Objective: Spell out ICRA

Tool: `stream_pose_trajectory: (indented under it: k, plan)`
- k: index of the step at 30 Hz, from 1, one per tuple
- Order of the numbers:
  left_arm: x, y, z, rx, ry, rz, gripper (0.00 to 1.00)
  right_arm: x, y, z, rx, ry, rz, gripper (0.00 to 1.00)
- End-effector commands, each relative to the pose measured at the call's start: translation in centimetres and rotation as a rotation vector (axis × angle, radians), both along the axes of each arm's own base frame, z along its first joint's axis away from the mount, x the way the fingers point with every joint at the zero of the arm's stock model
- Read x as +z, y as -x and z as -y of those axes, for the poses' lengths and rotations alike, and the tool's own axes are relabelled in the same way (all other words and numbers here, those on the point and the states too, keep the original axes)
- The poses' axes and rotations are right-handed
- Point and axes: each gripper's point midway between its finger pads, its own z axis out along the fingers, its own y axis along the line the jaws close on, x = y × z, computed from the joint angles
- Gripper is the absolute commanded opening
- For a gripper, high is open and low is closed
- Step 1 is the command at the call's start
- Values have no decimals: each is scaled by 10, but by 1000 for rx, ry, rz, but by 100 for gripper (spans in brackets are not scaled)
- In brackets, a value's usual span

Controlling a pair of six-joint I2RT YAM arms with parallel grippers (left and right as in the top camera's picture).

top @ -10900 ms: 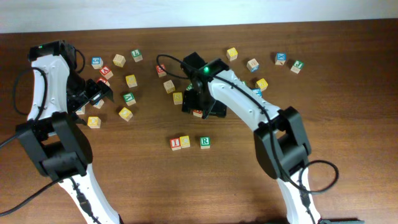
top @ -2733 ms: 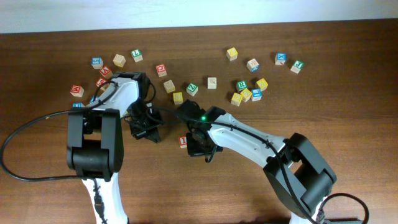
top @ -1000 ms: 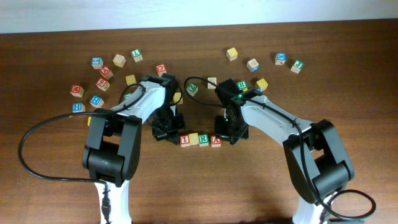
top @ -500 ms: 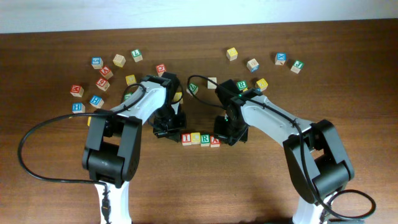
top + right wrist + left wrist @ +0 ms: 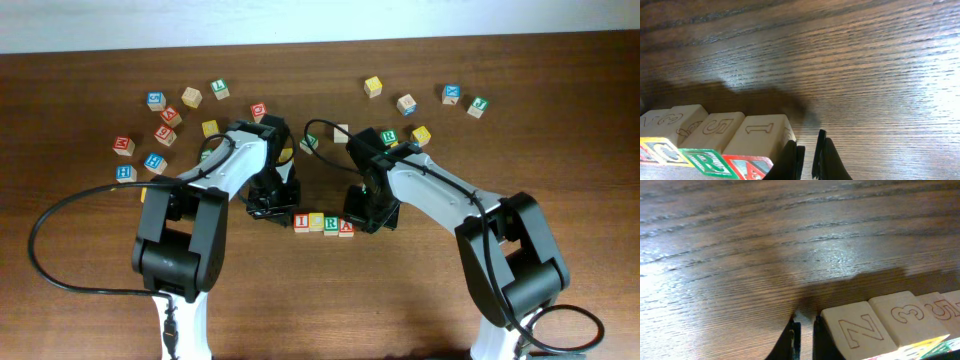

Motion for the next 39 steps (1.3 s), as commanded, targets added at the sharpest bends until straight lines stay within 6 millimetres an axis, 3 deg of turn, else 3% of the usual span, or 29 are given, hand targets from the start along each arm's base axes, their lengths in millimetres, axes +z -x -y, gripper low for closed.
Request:
stream_pose_trajectory:
  k: [1,7,12,13,15,18,20,25,28,34,39]
  plan:
    - [-29,0,-17,-43,-100,1,8,0,0,-2,2,-2,9,5]
    - [-20,-6,-45,-1,-161,-20,10,-3,-8,21,59,84,55,10]
    - [-15,-4,-75,80,-172,-75,2,24,-2,35,150,102,-8,4]
    - [-14,-4,-81,99,-173,-83,1,35,5,36,168,110,-43,4]
    - [-14,-8,-99,188,-181,-95,2,49,38,36,252,144,-144,4]
    - [-14,-9,-111,278,-198,-114,4,39,51,22,302,141,-146,4]
    - [-14,-10,-119,311,-199,-120,4,25,59,-2,294,133,-109,4]
    - [-12,-6,-125,328,-202,-139,8,14,53,-30,237,158,-2,4]
    - [-12,-5,-126,327,-203,-143,9,12,49,-29,208,233,53,5]
    - [-12,-5,-126,327,-203,-146,11,-11,47,-39,200,181,107,4]
    - [-12,-5,-126,327,-203,-146,11,-12,39,-39,195,192,146,4]
